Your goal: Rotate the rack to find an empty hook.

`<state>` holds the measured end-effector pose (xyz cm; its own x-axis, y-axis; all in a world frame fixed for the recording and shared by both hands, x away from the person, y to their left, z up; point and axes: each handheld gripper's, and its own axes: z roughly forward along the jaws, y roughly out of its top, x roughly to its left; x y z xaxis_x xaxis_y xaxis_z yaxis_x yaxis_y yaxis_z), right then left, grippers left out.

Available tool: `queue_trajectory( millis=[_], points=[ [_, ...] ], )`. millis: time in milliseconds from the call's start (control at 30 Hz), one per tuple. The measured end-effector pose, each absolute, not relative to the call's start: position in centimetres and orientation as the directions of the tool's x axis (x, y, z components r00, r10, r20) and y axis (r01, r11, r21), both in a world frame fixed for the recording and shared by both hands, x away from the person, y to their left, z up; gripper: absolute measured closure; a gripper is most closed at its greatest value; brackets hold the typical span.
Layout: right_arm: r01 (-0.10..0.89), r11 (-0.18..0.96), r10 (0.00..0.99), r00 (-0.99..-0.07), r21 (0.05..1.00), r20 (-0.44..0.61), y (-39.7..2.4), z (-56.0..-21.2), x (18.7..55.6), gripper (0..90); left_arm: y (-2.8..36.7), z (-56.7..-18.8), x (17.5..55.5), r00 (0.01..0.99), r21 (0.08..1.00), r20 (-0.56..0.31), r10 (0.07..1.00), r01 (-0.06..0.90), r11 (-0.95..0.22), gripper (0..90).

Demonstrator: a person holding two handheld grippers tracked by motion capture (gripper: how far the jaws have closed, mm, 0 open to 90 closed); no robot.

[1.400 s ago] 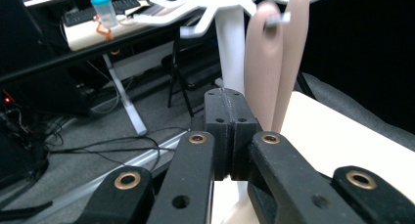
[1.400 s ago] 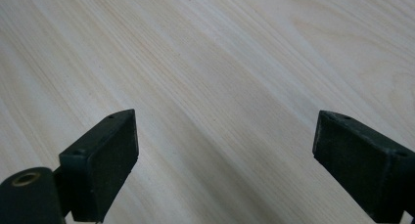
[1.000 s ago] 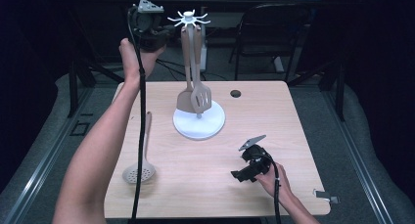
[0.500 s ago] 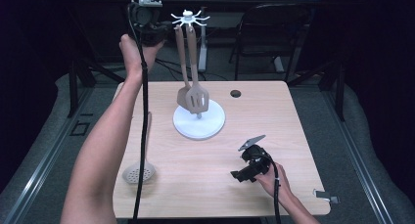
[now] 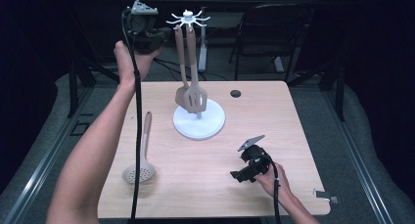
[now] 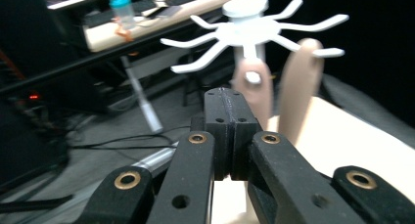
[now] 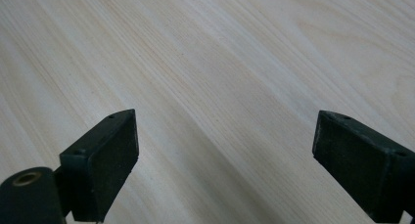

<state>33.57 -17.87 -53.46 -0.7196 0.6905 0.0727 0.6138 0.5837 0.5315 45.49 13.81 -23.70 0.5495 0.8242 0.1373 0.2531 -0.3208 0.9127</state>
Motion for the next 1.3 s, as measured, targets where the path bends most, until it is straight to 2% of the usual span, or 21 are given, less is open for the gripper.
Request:
queue_trajectory(
  millis=[167, 267, 1300],
  points=[
    [0.606, 0.6, 0.683, -0.728, 0.522, 0.059, -17.9, -53.4, 33.7, 9.6, 13.1, -23.5, 44.5, 0.61, 0.913, 0.135, 0.781, 0.231, -0.337, 89.5],
    [0.606, 0.599, 0.685, -0.726, 0.524, 0.056, -17.8, -53.4, 33.6, 9.5, 12.5, -23.2, 44.5, 0.612, 0.912, 0.146, 0.777, 0.221, -0.346, 89.5],
    [0.61, 0.592, 0.689, -0.722, 0.526, 0.062, -18.0, -53.6, 33.7, 9.6, 13.0, -22.9, 47.8, 0.487, 0.907, 0.142, 0.862, 0.284, -0.31, 89.7]
  ],
)
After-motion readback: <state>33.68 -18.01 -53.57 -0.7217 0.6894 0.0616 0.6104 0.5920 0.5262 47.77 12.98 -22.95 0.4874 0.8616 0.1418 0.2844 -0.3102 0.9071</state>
